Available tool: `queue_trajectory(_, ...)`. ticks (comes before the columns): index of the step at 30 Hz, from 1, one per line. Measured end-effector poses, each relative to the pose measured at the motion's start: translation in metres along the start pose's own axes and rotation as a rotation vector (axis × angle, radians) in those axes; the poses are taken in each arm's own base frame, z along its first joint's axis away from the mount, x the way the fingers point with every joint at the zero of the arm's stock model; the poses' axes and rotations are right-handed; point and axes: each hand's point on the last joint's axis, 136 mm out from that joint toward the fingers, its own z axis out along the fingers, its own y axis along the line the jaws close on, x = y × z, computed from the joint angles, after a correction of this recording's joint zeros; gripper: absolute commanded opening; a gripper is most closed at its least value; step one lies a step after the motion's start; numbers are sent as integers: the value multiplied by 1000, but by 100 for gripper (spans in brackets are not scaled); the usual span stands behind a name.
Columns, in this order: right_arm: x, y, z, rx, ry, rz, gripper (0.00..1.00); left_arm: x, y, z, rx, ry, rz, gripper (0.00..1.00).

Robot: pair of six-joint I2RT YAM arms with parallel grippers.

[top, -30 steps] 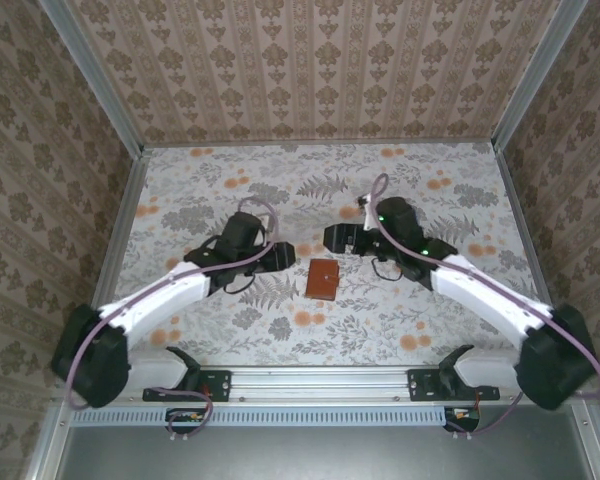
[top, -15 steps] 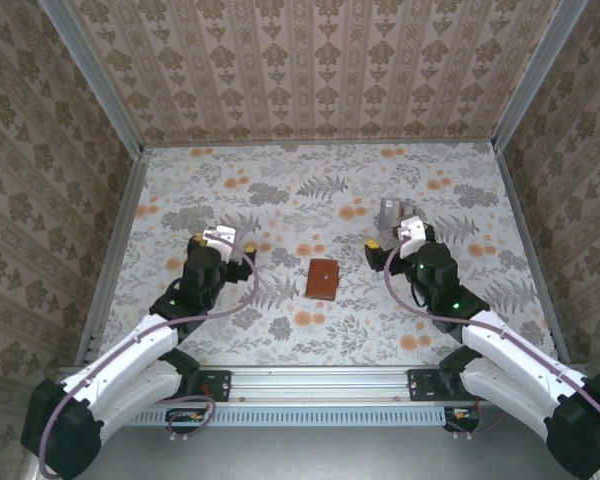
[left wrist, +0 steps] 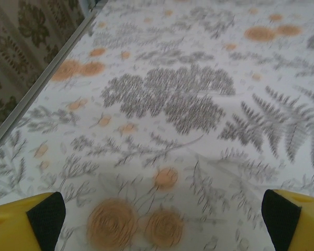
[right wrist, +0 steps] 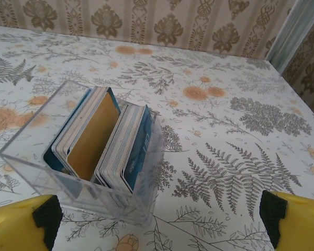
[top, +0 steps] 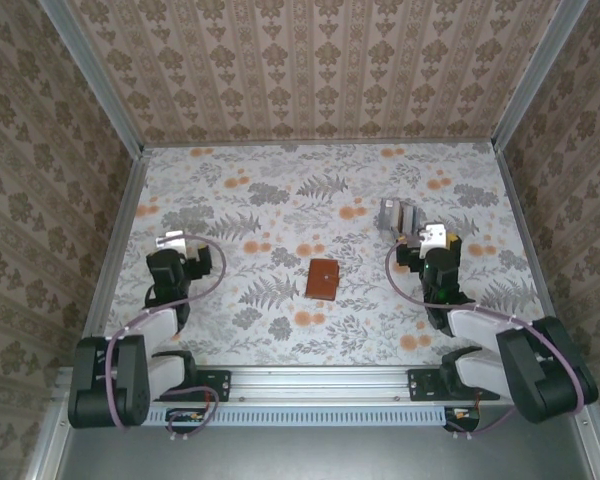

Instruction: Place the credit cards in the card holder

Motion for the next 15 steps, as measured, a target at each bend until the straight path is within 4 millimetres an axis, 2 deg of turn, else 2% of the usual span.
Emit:
queue_trajectory(6,2,-14,19,22,-33,50,100,-18,-7,17,50,-33,-22,100)
queue_trajectory(10,27,-24,36,36,9,85,100,-35,-11,25,63,-92,-4,100)
queue_trajectory(12,32,-21,37,19,24,93,100,-30,-11,33,56,-94,2,100)
queue_trajectory(15,21,-21,40,12,-3,112,100,-4,-14,50,61,-25,25,100)
